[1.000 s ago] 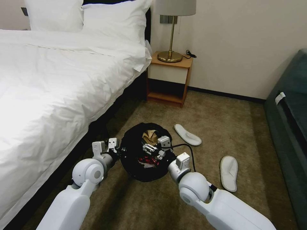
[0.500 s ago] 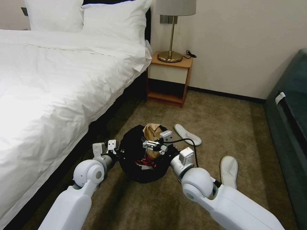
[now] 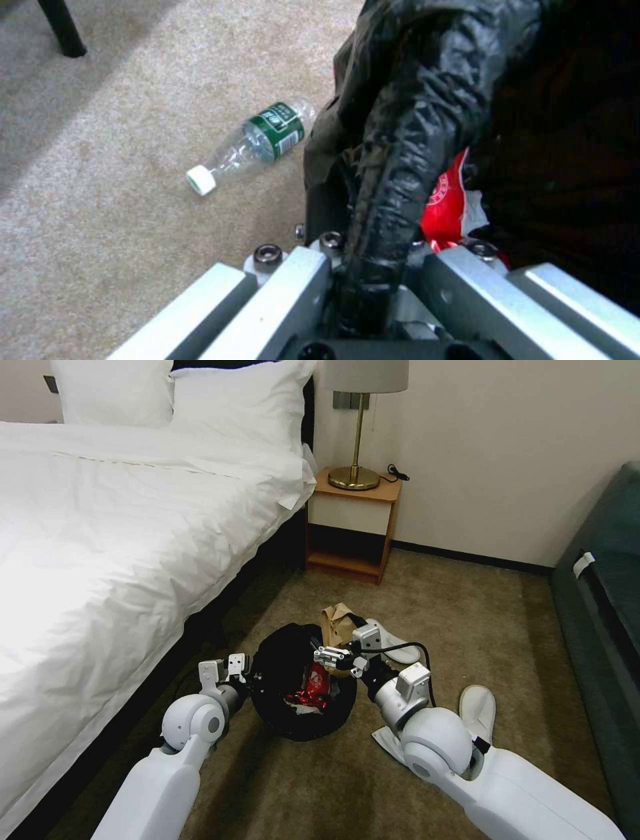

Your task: Pick up the trash bin, then pick up the garbage on the floor and place it into the trash bin.

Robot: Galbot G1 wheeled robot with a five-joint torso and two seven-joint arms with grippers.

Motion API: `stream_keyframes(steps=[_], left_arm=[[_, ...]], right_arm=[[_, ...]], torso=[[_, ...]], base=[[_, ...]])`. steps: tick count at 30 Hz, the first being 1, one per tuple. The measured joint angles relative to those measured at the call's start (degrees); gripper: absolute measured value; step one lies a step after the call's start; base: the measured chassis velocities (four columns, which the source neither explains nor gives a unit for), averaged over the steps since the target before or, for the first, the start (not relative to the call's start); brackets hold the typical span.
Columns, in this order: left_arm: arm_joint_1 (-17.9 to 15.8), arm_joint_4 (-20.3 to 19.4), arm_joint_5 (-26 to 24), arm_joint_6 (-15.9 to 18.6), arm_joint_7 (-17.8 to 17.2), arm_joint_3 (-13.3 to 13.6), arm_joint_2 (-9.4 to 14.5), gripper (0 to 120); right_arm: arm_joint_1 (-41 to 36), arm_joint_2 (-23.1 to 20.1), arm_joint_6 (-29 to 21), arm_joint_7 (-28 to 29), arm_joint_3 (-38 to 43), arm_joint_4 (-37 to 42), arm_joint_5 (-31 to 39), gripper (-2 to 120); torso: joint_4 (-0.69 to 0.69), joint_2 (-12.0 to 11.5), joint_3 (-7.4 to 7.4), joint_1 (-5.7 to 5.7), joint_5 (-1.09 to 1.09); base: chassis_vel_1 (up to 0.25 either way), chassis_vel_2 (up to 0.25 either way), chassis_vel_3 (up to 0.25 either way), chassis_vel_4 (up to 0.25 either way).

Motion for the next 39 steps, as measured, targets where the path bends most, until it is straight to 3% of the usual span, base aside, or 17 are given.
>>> stream_keyframes(steps=[21,39], left_arm=[[0.64,-3.06,-2.29,0.19,-0.89,-2.18,1.36,0],[0.84,-5.16,-3.34,0.23,-1.51,-3.43,2.53,0]], right_arm=[[13.69,10.45,-0.86,4.34,-16.99,-6.76,2.18,100],[0.24,6.26,-0.37,1.72,-9.43,-5.19,-3.26,100]], torso=[[0.02,0.00,0.00,0.00,-0.02],[0.00,0.00,0.00,0.00,0.00]], base=[[0.000,0.000,0.000,0.000],[0.000,0.000,0.000,0.000]])
